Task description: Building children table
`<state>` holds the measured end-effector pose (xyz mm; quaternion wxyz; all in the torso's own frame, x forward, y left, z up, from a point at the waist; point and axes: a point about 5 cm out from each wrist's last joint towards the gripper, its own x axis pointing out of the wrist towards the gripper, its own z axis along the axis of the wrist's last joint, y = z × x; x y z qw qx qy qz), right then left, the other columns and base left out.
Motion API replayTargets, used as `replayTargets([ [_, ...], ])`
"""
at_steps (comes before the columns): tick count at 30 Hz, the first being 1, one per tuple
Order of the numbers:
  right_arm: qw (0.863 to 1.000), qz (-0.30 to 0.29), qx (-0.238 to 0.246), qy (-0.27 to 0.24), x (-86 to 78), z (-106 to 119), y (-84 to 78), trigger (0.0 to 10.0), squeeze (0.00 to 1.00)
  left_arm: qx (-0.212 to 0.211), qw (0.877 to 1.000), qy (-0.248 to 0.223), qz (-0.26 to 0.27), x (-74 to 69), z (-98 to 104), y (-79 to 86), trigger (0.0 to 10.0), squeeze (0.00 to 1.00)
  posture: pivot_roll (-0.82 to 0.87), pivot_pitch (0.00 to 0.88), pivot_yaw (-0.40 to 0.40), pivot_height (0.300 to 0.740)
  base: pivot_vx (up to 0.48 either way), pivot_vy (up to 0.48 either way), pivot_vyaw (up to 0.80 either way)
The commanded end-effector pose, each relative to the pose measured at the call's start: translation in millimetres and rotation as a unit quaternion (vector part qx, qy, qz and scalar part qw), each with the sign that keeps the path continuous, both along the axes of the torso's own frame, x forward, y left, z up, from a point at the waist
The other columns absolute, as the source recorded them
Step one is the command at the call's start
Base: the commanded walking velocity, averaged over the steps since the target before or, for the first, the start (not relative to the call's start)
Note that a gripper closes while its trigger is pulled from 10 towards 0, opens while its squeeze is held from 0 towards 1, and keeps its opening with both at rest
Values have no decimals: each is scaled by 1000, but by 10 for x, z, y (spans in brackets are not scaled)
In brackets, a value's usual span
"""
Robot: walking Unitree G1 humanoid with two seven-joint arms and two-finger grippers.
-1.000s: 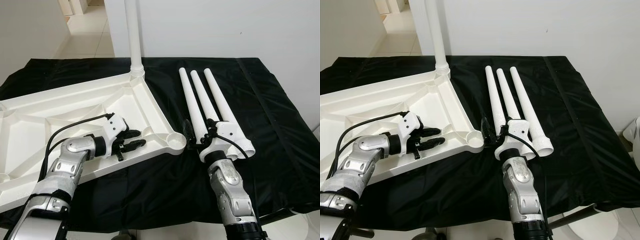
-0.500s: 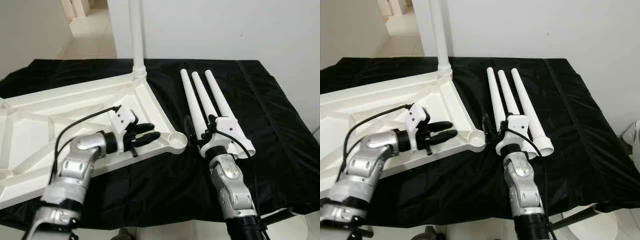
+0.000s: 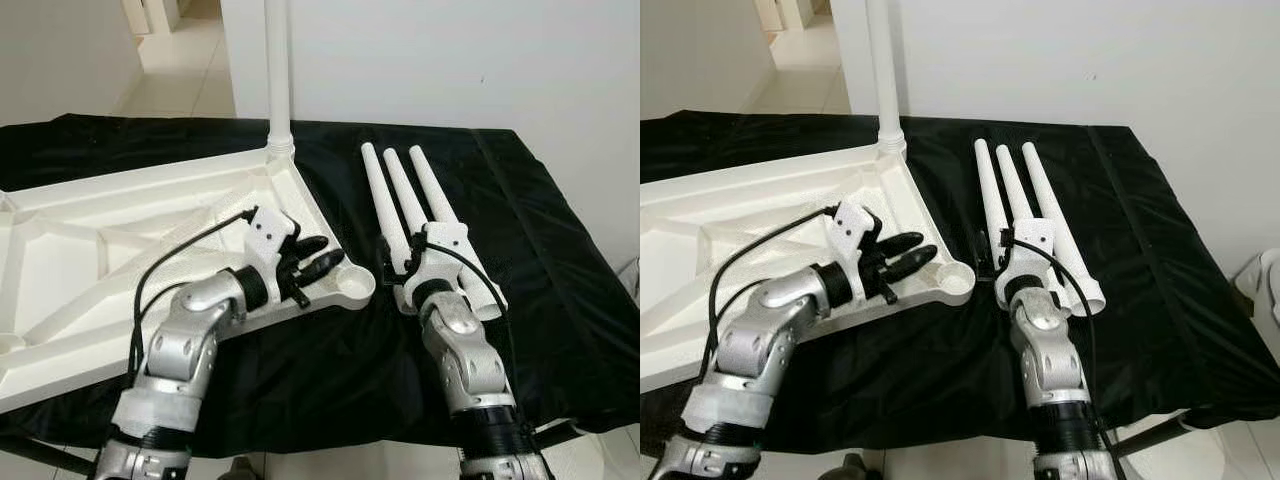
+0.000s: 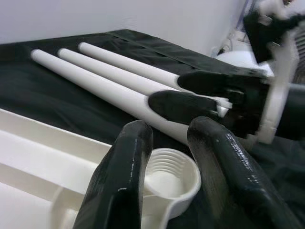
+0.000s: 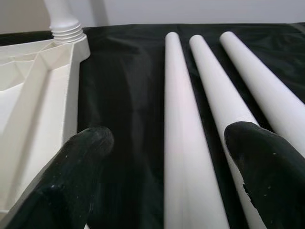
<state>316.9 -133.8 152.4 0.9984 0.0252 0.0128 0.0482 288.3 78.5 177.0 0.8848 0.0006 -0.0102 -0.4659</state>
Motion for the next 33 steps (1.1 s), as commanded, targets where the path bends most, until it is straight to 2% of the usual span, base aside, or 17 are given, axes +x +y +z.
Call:
replayTargets([
  [1,1000,-2,0,11,16,7,-3,10000,0,-3,1000,4,14,-21,13,-23,10000,0,116,0,-26,740,0,0,0],
  [6,999,-34,-24,19,105,86,-50,10000,0,-10,1000,5,9,-70,45,-100,10000,0,111,0,-31,740,0,0,0],
  [9,996,-53,-17,65,191,105,-88,10000,0,-16,1000,8,0,-107,55,-149,10000,0,109,0,-33,740,0,0,0],
  [13,995,-61,-21,77,204,112,-105,10000,0,-15,1000,8,1,-110,55,-152,10000,0,109,0,-33,740,0,0,0],
  [15,987,-85,-22,132,247,80,-165,10000,0,-15,1000,8,7,-93,68,-136,10000,0,108,0,-35,740,0,0,0],
  [17,987,-85,-22,132,247,80,-165,10000,0,-15,1000,8,7,-93,68,-136,10000,0,108,0,-35,740,0,0,0],
  [18,984,-92,-23,154,265,70,-181,10000,0,-15,1000,7,9,-85,79,-129,10000,0,107,0,-36,740,0,0,0],
  [22,978,-96,-16,184,293,58,-184,10000,0,-15,1000,5,10,-83,93,-126,10000,0,107,0,-37,740,0,0,0],
  [28,976,-93,-15,194,306,60,-176,10000,0,-15,1000,6,9,-93,93,-135,10000,0,107,0,-38,740,0,0,0],
  [33,980,-75,-30,182,360,187,-98,10000,0,-17,1000,9,7,-120,69,-172,10000,0,107,0,-39,740,0,0,0],
])
